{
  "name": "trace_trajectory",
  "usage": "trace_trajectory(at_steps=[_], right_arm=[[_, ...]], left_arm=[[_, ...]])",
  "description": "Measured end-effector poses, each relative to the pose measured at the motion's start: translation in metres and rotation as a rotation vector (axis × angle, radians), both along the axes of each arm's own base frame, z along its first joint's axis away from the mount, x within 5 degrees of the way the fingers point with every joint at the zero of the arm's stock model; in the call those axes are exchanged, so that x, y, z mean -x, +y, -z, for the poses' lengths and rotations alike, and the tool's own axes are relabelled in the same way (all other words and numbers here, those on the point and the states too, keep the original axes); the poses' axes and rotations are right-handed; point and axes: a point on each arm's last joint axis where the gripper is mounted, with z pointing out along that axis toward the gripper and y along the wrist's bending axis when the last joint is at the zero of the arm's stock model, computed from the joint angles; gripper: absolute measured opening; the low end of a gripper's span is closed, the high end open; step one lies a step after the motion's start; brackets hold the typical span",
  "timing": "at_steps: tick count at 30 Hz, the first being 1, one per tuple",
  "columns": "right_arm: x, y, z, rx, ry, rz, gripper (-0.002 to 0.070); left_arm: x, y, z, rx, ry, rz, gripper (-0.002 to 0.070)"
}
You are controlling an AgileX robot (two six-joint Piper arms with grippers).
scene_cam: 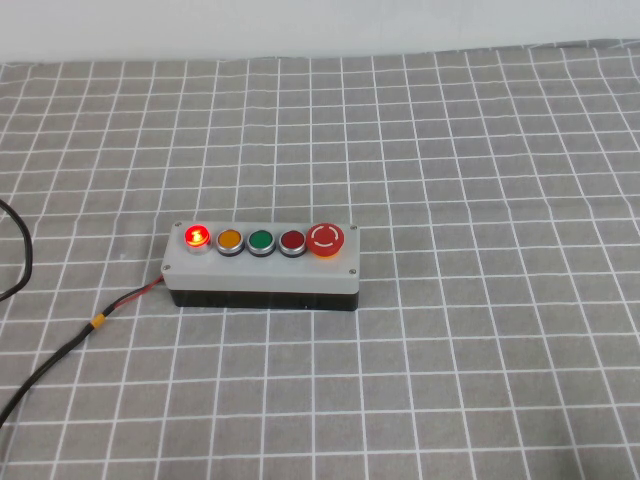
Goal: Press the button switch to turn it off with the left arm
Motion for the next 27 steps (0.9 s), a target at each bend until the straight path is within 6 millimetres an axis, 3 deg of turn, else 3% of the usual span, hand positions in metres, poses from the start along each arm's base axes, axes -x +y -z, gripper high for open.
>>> trace_trajectory(at_steps=[23, 27], right_arm=[[0.0000, 0.0000, 0.0000, 0.000, 0.000, 0.000, -0.0016], [0.0000, 0.0000, 0.0000, 0.000, 0.000, 0.000, -0.0016]], left_arm=[[-0.0005, -0.0002, -0.0014, 0.002, -0.016, 0.002, -0.0003], [-0.0012, 0.0016, -0.0039, -0.076, -0.045, 0.004, -0.0003]])
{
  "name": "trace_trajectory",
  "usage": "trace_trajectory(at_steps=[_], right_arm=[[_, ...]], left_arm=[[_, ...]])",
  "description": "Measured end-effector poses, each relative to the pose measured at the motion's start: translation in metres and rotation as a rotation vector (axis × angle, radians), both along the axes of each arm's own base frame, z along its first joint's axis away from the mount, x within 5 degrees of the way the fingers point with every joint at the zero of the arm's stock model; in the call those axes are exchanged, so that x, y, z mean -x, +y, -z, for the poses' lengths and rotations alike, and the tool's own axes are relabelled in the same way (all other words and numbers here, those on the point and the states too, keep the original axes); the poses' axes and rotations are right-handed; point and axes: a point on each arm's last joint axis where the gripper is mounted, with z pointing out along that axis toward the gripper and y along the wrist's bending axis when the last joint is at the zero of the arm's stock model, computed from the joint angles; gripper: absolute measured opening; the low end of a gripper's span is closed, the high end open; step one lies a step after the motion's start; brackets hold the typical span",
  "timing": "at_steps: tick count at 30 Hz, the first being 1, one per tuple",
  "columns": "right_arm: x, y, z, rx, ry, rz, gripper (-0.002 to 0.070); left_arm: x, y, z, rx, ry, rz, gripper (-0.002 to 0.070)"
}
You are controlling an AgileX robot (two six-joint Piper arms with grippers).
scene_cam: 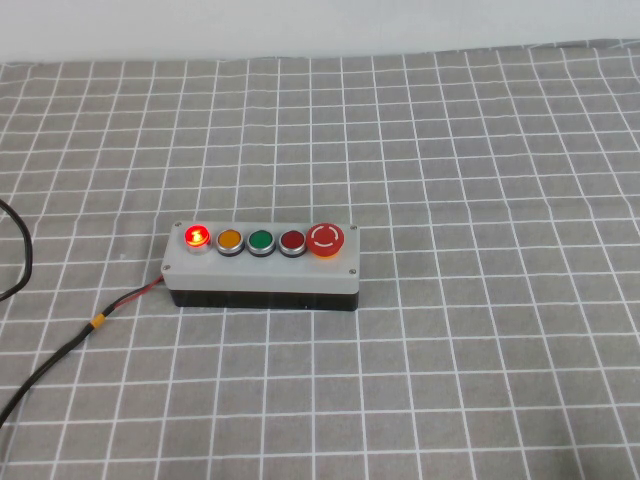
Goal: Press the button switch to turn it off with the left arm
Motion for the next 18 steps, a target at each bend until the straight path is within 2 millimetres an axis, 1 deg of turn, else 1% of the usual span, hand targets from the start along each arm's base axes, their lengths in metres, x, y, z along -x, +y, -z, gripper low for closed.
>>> trace_trajectory(at_steps=[3, 6, 8, 11, 16, 18], right_arm=[[0.000, 0.000, 0.000, 0.000, 0.000, 0.000, -0.0016], [0.000, 0.000, 0.000, 0.000, 0.000, 0.000, -0.0016], [0.000, 0.000, 0.000, 0.000, 0.000, 0.000, -0.0016], [0.000, 0.000, 0.000, 0.000, 0.000, 0.000, -0.0016], [0.000, 0.000, 0.000, 0.000, 0.000, 0.000, -0.0016], [0.000, 0.000, 0.000, 0.000, 0.000, 0.000, -0.0016]], left_arm=[[-0.001, 0.002, -0.005, -0.111, -0.059, 0.010, -0.0003], [-0.003, 0.001, -0.014, -0.241, -0.156, 0.033, -0.0003], [-0.003, -0.001, -0.020, -0.291, -0.219, 0.054, -0.0003], [-0.003, -0.004, -0.026, -0.319, -0.294, 0.082, -0.0003], [-0.003, -0.005, -0.029, -0.338, -0.326, 0.095, -0.0003], [-0.003, -0.005, -0.029, -0.380, -0.329, 0.100, -0.0003]])
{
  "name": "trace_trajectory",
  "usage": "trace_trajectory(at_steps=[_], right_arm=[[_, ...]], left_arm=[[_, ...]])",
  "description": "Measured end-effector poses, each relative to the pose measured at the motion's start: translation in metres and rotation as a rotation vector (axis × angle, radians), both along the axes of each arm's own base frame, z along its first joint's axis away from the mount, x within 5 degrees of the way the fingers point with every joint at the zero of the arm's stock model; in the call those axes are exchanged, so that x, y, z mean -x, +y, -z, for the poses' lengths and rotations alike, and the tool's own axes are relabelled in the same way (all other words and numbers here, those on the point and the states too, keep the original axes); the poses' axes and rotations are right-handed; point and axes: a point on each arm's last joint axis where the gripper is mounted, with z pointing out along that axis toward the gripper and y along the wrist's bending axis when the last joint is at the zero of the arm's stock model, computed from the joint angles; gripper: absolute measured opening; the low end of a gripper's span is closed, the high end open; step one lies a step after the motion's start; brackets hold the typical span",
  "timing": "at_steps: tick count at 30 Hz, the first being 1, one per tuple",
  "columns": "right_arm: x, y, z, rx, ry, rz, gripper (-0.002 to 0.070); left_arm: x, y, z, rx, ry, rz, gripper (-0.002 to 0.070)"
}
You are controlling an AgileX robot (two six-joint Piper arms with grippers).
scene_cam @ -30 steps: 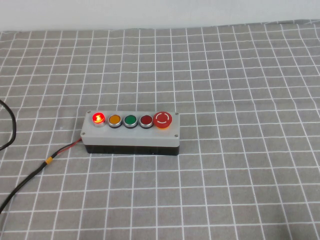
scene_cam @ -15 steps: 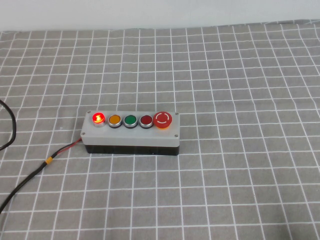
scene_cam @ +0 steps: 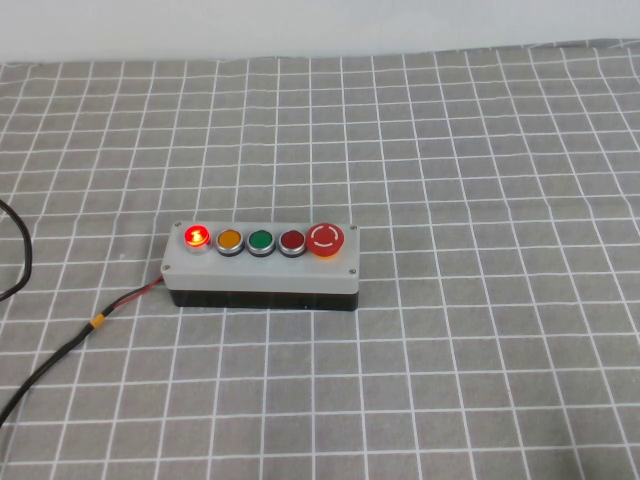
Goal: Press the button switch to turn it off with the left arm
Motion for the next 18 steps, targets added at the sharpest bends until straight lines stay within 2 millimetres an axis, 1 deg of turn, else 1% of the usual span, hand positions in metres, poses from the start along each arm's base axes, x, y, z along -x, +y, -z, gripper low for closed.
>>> trace_trajectory(at_steps=[4, 7, 12, 14, 18], right_arm=[[0.000, 0.000, 0.000, 0.000, 0.000, 0.000, -0.0016], [0.000, 0.000, 0.000, 0.000, 0.000, 0.000, -0.0016], [0.000, 0.000, 0.000, 0.000, 0.000, 0.000, -0.0016], [0.000, 0.000, 0.000, 0.000, 0.000, 0.000, -0.0016], [0.000, 0.000, 0.000, 0.000, 0.000, 0.000, -0.0016]], left_arm=[[-0.002, -0.001, -0.001, -0.211, -0.010, 0.002, -0.0003], [-0.010, -0.002, -0.004, -0.300, 0.062, 0.009, -0.0003], [-0.032, 0.001, -0.027, -0.312, 0.203, -0.014, -0.0003], [-0.045, 0.003, -0.035, -0.294, 0.274, -0.038, -0.0003], [-0.080, 0.006, -0.051, -0.245, 0.417, -0.095, -0.0003]])
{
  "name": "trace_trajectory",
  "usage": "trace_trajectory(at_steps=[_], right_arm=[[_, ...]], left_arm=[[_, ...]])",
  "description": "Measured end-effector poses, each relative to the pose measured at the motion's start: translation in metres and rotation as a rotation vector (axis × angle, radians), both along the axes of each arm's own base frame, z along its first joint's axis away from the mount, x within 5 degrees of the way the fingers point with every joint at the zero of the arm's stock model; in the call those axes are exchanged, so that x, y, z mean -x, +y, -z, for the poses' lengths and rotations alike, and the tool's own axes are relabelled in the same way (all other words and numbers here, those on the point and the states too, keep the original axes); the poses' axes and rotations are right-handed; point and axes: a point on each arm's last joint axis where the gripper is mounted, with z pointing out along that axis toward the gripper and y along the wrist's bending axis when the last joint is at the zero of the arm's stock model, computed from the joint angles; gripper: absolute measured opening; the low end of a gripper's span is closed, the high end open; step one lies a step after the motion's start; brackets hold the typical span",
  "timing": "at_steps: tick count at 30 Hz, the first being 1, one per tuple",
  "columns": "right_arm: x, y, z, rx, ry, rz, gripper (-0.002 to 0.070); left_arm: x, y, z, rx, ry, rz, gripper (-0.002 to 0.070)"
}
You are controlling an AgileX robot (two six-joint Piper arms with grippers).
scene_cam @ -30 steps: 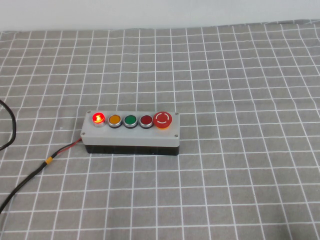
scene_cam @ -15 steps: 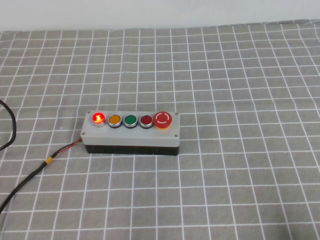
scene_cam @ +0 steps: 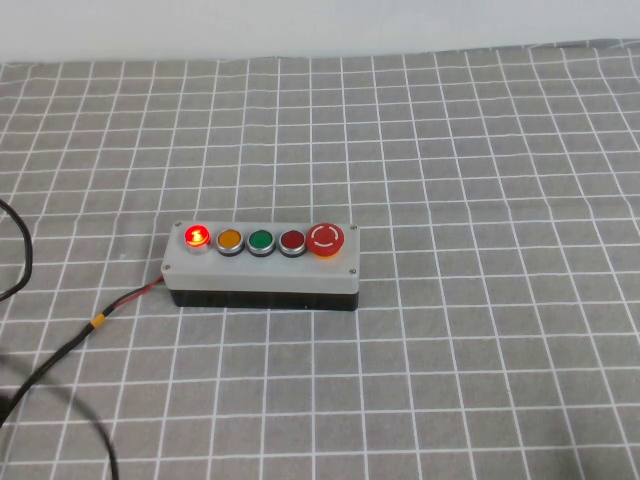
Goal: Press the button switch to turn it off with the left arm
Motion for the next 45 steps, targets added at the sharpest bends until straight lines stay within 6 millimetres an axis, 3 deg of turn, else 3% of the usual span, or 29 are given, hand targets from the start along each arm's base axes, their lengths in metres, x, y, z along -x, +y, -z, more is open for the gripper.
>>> trace_trajectory(at_steps=[8, 12, 17, 23, 27, 32, 37, 45], right_arm=[[0.000, 0.000, 0.000, 0.000, 0.000, 0.000, -0.0016], [0.000, 0.000, 0.000, 0.000, 0.000, 0.000, -0.0016], [0.000, 0.000, 0.000, 0.000, 0.000, 0.000, -0.0016], [0.000, 0.000, 0.000, 0.000, 0.000, 0.000, -0.0016], [0.000, 0.000, 0.000, 0.000, 0.000, 0.000, -0.0016], [0.000, 0.000, 0.000, 0.000, 0.000, 0.000, -0.0016], [0.000, 0.000, 0.000, 0.000, 0.000, 0.000, -0.0016], [0.000, 0.000, 0.000, 0.000, 0.000, 0.000, -0.0016]], left_arm=[[-0.073, 0.003, -0.028, 0.111, 0.157, -0.159, -0.0003], [-0.098, 0.001, -0.039, 0.164, 0.234, -0.214, -0.0003], [-0.110, -0.018, -0.050, 0.257, 0.437, -0.205, -0.0003], [-0.114, -0.049, -0.077, 0.448, 0.636, -0.060, -0.0003], [-0.132, -0.062, -0.088, 0.536, 0.740, -0.018, -0.0003], [-0.173, -0.070, -0.077, 0.580, 0.801, -0.066, -0.0003], [-0.204, -0.076, -0.050, 0.618, 0.836, -0.122, -0.0003], [-0.224, -0.110, -0.012, 0.469, 0.820, -0.089, -0.0003]])
